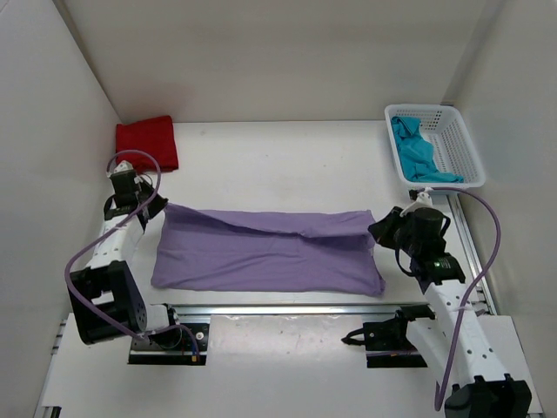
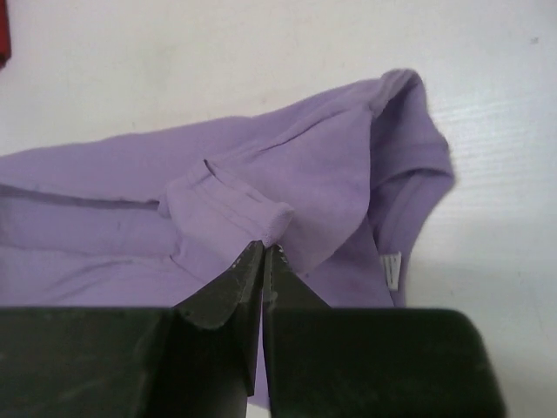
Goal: Fold and stack the t-shirts
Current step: Fold the other side of the tshirt into a rectangle, then rotate the tshirt 90 degrees
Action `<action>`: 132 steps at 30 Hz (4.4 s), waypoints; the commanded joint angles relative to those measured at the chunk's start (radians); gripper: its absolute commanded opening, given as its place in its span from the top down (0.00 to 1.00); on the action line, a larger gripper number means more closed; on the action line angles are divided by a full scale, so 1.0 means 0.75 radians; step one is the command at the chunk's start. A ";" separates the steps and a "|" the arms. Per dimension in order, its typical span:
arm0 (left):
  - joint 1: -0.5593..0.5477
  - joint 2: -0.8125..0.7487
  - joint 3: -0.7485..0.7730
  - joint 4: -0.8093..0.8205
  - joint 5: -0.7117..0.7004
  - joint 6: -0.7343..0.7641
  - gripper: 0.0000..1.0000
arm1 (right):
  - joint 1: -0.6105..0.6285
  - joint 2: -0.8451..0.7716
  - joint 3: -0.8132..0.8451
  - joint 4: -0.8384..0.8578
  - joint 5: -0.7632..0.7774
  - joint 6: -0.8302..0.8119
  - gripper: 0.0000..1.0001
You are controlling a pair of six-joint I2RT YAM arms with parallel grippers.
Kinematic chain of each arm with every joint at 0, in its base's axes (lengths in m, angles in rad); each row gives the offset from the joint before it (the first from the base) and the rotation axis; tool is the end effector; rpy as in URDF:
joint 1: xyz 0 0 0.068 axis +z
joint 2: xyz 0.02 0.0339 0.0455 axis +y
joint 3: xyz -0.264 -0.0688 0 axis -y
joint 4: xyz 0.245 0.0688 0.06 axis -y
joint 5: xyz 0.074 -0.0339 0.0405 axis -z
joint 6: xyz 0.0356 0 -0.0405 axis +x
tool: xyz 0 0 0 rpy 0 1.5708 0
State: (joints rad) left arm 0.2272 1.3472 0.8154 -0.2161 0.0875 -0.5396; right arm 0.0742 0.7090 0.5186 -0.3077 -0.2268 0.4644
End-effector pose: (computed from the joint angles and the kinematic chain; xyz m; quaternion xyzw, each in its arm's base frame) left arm 0.2767 0.0608 0.2240 -0.3263 0.8557 -0.1018 0.3885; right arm 0.1660 0.0204 0.2460 0.1088 0.8491 0.2288 0.4635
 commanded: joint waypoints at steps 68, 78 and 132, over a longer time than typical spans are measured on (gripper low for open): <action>-0.215 -0.495 -0.860 0.593 0.037 -0.371 0.74 | 0.527 0.930 0.092 0.555 0.032 -0.135 0.89; -0.290 -0.473 -0.874 0.662 0.035 -0.420 0.74 | 0.674 0.660 0.059 0.208 0.065 -0.012 1.00; -0.978 -0.162 -0.324 0.237 0.321 -0.009 0.74 | 0.332 2.012 2.168 -0.329 -0.114 -0.253 1.00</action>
State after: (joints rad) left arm -0.4892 1.2335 0.5289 0.0124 0.3267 -0.5812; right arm 0.3126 2.5816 2.3058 -0.5377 -0.3420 0.3706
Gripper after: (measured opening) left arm 0.272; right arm 0.005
